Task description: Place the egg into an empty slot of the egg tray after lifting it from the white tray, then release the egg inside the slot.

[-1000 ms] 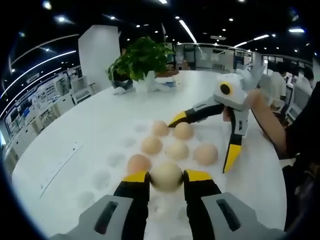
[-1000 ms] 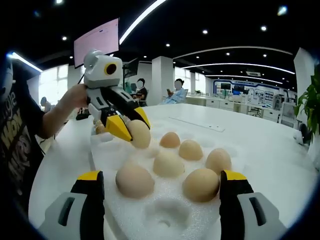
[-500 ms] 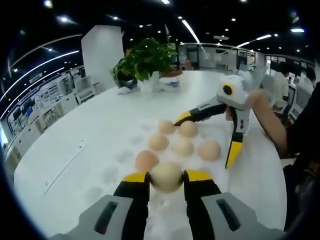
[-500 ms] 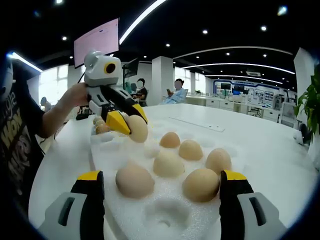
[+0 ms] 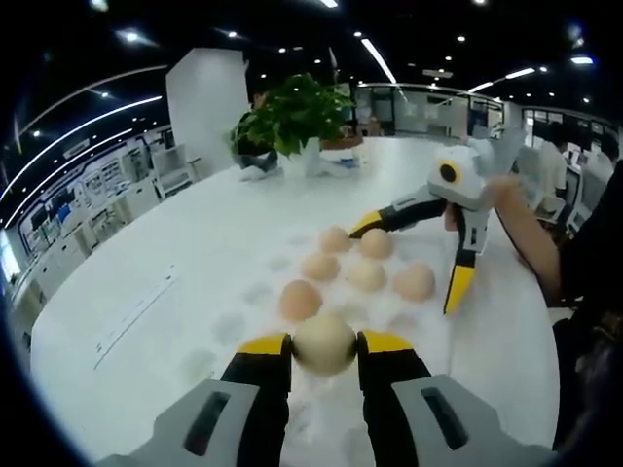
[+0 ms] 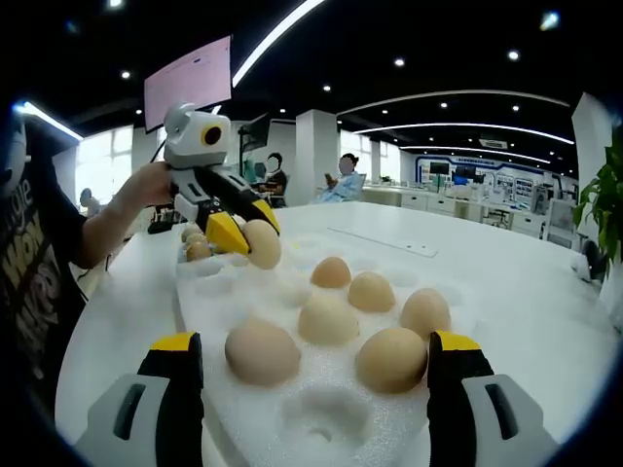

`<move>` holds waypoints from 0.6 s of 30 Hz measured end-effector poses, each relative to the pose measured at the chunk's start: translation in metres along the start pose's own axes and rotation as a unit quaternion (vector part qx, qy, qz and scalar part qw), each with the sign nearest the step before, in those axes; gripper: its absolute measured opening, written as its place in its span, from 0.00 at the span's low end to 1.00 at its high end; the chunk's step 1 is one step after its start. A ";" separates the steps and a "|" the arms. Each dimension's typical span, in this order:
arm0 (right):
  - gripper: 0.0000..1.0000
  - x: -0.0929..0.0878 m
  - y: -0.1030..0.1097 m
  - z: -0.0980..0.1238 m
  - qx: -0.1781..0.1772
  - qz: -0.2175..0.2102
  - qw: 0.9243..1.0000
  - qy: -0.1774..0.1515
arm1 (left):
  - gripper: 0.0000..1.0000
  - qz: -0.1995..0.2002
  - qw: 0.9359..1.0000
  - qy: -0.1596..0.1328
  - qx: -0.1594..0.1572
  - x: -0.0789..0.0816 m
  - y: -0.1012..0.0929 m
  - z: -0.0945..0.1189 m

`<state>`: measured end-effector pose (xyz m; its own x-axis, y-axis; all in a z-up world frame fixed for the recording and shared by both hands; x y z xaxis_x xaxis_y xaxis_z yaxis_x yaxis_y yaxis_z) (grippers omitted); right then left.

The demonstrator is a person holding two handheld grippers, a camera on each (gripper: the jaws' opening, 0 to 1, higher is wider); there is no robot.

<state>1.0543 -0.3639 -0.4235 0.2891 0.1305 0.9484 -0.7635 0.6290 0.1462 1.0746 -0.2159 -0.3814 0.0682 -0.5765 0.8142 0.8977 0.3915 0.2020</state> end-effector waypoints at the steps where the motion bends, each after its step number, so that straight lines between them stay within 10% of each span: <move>1: 1.00 0.000 0.000 0.000 0.000 0.000 1.000 0.000 | 0.27 0.001 1.000 0.000 0.001 -0.001 0.001 0.001; 18: 1.00 0.001 0.000 -0.001 0.000 0.000 1.000 0.000 | 0.27 0.008 1.000 0.005 0.016 -0.011 0.019 0.016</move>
<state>1.0549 -0.3625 -0.4233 0.2884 0.1302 0.9486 -0.7639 0.6287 0.1459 1.0840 -0.1913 -0.3778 0.0866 -0.5765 0.8125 0.8819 0.4238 0.2067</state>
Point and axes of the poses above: the point that each gripper's makers call its tool centre point, and the gripper's own axes: z roughly backward along the fingers, y roughly to its left, x roughly out of its top, the point moved 3 cm from there along z, roughly backward along the fingers, and after that the axes turned 9 degrees about -z, right-handed, at the moved point
